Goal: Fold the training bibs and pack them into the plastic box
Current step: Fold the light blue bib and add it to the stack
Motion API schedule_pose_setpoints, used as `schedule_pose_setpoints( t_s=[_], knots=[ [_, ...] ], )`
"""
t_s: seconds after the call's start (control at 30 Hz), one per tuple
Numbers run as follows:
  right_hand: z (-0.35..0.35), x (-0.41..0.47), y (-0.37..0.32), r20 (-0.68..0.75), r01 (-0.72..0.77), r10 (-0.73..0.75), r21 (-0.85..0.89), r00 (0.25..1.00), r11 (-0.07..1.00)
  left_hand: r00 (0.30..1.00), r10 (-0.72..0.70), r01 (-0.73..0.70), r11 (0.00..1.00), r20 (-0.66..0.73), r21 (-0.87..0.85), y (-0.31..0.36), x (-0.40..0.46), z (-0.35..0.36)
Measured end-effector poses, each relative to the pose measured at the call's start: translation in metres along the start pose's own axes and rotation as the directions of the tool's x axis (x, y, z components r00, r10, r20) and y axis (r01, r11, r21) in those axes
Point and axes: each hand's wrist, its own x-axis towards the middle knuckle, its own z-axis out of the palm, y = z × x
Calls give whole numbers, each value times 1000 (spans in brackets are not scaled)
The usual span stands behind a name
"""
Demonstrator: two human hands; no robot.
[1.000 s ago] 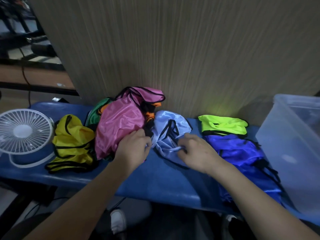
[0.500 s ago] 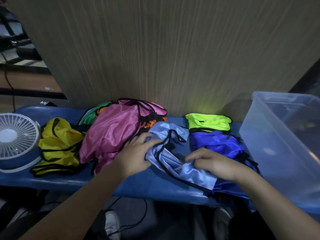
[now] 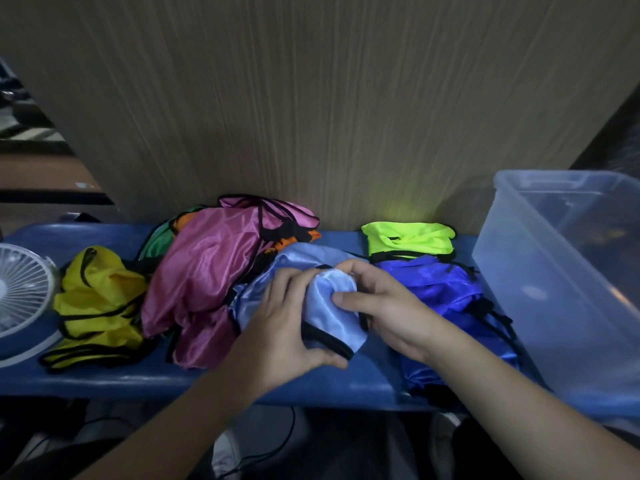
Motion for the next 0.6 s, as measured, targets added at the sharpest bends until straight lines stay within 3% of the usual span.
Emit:
schedule_pose_setpoints(
  t_s=[0.07, 0.13, 0.23, 0.3, 0.37, 0.43, 0.5, 0.6],
  knots=[
    [6, 4, 0, -14, 1, 1, 100, 1000, 995, 982, 4, -18, 997, -187, -71, 8, -3, 6],
    [13, 7, 1, 50, -55, 43, 270, 998, 961, 958, 1, -30, 995, -288, -96, 9, -6, 6],
    [17, 11, -3, 204, -123, 40, 415, 978, 902, 953, -32, 4, 996, -303, -92, 5, -3, -4],
    [12, 15, -4, 205, -115, 29, 419, 978, 900, 946, -16, -8, 997, -325, -73, -3, 1, -12],
    [6, 18, -3, 135, -58, 18, 297, 991, 953, 931, -50, 16, 995, -360, -99, -13, 5, -17],
    [1, 18, 0, 49, 45, -44, -19, 998, 999, 929, -144, 64, 970, -342, -235, -15, 8, -22],
    [3, 19, 3, 32, 147, -143, -256, 989, 955, 946, -229, 115, 898, -229, -424, -10, 7, -27],
    [16, 22, 8, 30, 300, -328, -487, 944, 820, 955, -253, 141, 843, -151, -519, -4, 7, -29]
  ],
)
